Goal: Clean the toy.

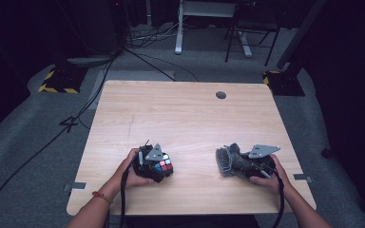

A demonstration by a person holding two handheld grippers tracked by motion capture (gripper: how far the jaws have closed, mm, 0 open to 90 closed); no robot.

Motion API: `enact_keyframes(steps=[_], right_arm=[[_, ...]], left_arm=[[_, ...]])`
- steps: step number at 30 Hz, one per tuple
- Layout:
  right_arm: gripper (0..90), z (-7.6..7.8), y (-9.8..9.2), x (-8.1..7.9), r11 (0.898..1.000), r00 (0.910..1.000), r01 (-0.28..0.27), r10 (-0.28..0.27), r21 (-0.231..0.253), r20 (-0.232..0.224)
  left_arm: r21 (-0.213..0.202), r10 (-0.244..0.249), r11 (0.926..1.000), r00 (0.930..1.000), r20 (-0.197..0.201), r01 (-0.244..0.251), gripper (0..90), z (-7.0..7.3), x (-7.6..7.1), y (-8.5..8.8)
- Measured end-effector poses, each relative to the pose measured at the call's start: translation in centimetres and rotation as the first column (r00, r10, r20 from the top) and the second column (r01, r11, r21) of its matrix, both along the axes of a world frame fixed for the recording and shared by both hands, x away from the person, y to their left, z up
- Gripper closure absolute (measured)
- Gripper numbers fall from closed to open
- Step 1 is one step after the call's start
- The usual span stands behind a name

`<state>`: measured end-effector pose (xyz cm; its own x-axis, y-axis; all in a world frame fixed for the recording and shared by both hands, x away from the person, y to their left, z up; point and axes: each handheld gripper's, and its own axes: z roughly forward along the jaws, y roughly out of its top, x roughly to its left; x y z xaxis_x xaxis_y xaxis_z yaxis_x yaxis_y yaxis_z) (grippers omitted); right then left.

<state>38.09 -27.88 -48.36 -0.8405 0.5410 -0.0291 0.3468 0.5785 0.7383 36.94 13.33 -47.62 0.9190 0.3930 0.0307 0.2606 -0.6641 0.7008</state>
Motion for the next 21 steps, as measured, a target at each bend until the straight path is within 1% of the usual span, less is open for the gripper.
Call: enact_keyframes(steps=[1,3,5,8,11,12,13,15,18,19,21], right_arm=[[43.5,0.1,0.0,0.0,1.000,1.0000,0.000,0.000,0.001,0.001],[39.3,0.2,0.2,-0.1,1.000,1.0000,0.003,-0.003,-0.012,0.009],[33.3,0.3,0.4,-0.3,1.000,0.9998,0.010,-0.009,-0.020,0.018],[29.5,0.6,0.6,-0.5,1.000,0.9995,0.011,-0.010,-0.025,0.031],[27.1,1.0,0.8,-0.8,0.999,0.9987,0.005,-0.003,-0.036,0.052],[26.9,1.2,0.8,-0.9,0.999,0.9985,0.005,-0.003,-0.033,0.054],[26.7,1.2,0.8,-0.9,1.000,0.9986,0.005,-0.003,-0.029,0.054],[26.0,1.5,0.8,-1.0,0.999,0.9982,-0.002,0.004,-0.034,0.060],[24.3,1.8,0.6,-1.2,1.000,0.9978,0.003,-0.001,-0.028,0.067],[24.2,2.0,0.5,-1.2,1.000,0.9978,0.005,-0.003,-0.024,0.067],[24.1,2.2,0.3,-1.4,1.000,0.9974,0.005,-0.003,-0.025,0.072]], left_arm=[[0.000,0.001,1.0000,1.0000,-0.001,-0.001,27.7,0.0,0.0,0.0],[0.011,0.012,0.9999,0.9999,0.001,-0.012,25.5,0.1,-0.1,0.0],[0.018,0.021,0.9996,0.9997,0.009,-0.022,21.6,0.1,-0.2,0.1],[0.011,0.034,0.9994,0.9993,0.014,-0.034,20.1,0.4,-0.4,0.2],[0.020,0.047,0.9987,0.9987,0.020,-0.047,16.5,0.6,-0.7,0.2],[0.020,0.049,0.9986,0.9985,0.026,-0.049,16.5,0.7,-0.8,0.2],[0.018,0.065,0.9977,0.9973,0.033,-0.066,16.5,0.7,-1.0,0.1],[0.017,0.068,0.9975,0.9971,0.036,-0.068,16.3,0.8,-1.1,-0.1],[0.033,0.062,0.9974,0.9967,0.051,-0.064,16.2,1.1,-1.6,-0.3],[0.046,0.051,0.9975,0.9971,0.056,-0.054,16.2,1.2,-1.7,-0.3],[0.065,0.048,0.9965,0.9964,0.070,-0.053,16.2,1.4,-2.0,-0.2]])
